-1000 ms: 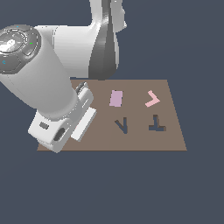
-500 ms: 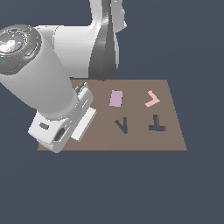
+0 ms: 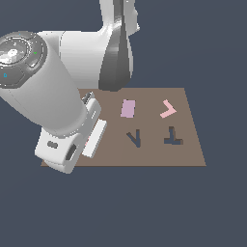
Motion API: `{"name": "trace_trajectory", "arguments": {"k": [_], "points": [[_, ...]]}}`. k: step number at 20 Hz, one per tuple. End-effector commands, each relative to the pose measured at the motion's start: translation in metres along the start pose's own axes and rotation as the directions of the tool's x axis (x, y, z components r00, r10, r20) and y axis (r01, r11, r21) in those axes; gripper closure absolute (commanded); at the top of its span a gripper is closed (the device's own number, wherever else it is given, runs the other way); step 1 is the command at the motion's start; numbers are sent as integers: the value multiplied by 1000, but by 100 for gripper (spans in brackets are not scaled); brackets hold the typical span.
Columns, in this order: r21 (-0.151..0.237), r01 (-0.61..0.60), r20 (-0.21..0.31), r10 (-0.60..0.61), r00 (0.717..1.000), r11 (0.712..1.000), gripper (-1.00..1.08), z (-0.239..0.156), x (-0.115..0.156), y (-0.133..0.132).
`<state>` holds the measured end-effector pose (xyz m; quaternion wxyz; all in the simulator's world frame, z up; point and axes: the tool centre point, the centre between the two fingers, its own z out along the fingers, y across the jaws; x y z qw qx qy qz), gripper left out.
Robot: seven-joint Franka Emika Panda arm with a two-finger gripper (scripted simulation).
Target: Insert a designated object into the corresponding slot on a board.
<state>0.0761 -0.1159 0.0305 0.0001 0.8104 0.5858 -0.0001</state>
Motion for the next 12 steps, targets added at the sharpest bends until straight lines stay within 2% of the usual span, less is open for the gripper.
{"name": "trace_trajectory", "arguments": {"k": [1,7,12], "points": [[0,51,0,-51,999,999,108,0,3,3],[-1,216,0,-216,976,976,108,-1,15,12],[-1,390,0,-390,921,921,108,-2,29,19]]}}
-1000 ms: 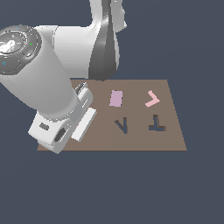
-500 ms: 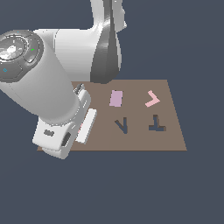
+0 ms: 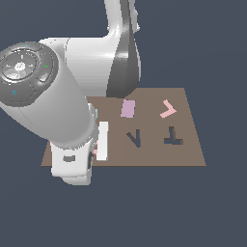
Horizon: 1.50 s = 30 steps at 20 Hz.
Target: Insert a designated object into the corresponding slot on a board.
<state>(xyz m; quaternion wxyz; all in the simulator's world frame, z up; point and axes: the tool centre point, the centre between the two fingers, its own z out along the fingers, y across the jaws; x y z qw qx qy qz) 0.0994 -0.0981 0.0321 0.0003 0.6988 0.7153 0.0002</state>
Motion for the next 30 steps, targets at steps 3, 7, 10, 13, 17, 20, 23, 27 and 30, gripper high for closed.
{"name": "trace_trajectory", "arguments": {"k": [3,7,10,13,17,20,23,27,30], "points": [[-1,185,0,-185,983,983,108,-1,13,10],[-1,352,0,-352,936,936,108,-2,26,17],[-1,472,0,-472,881,881,108,-2,37,21],[-1,585,0,-585,811,811,108,-3,49,24],[-2,721,0,-721,693,693,108,-4,65,24],[-2,809,1,-809,588,588,108,-4,77,22],[-2,882,1,-882,471,471,108,-5,89,19],[-2,954,1,-954,299,299,108,-6,105,12],[-2,985,1,-985,173,173,108,-6,114,5]]}}
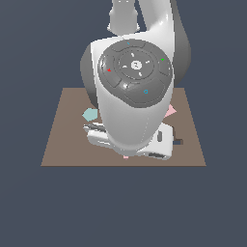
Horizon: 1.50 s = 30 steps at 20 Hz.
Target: Insert a designated object into the corresponding slot on a board.
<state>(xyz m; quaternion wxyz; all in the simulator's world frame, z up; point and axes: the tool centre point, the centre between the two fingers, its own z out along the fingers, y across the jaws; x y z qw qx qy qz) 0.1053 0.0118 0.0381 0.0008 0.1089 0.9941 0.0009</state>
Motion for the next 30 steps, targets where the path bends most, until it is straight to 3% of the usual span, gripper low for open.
{"name": "trace_trajectory", "arguments": {"k": [1,9,18,30], "points": [[0,107,0,-107,994,994,108,-1,7,6],[0,356,0,-356,934,934,108,-2,28,16],[0,498,-1,-498,867,867,108,-2,42,19],[2,523,-2,-523,852,852,108,7,45,19]]}}
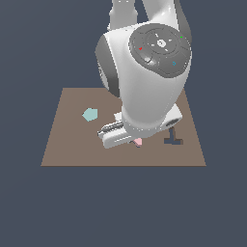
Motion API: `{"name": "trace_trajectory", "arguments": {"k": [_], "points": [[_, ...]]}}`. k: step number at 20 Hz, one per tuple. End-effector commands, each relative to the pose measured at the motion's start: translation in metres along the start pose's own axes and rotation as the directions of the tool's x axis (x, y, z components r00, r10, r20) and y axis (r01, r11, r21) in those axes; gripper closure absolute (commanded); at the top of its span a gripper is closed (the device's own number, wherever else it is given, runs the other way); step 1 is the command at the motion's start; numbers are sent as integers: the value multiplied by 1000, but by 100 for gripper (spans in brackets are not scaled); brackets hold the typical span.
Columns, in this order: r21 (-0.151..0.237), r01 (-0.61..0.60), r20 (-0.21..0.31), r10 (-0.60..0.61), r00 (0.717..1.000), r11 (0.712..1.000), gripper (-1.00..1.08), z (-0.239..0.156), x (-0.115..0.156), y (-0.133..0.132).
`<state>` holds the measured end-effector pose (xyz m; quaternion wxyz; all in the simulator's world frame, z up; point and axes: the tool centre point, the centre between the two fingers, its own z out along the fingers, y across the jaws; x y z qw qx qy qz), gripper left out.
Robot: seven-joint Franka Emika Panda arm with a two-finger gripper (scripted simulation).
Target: Insert a designated object into the corresponding slot on a board.
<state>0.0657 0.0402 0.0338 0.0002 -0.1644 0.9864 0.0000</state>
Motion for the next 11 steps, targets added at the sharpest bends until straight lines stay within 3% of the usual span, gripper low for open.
{"name": "trace_trajectory", "arguments": {"k": [1,2,11], "points": [[1,2,-1,-2,1000,1000,108,4,0,0],[1,2,-1,-2,1000,1000,-92,4,0,0],[1,2,-1,-2,1000,1000,-92,4,0,0]]}}
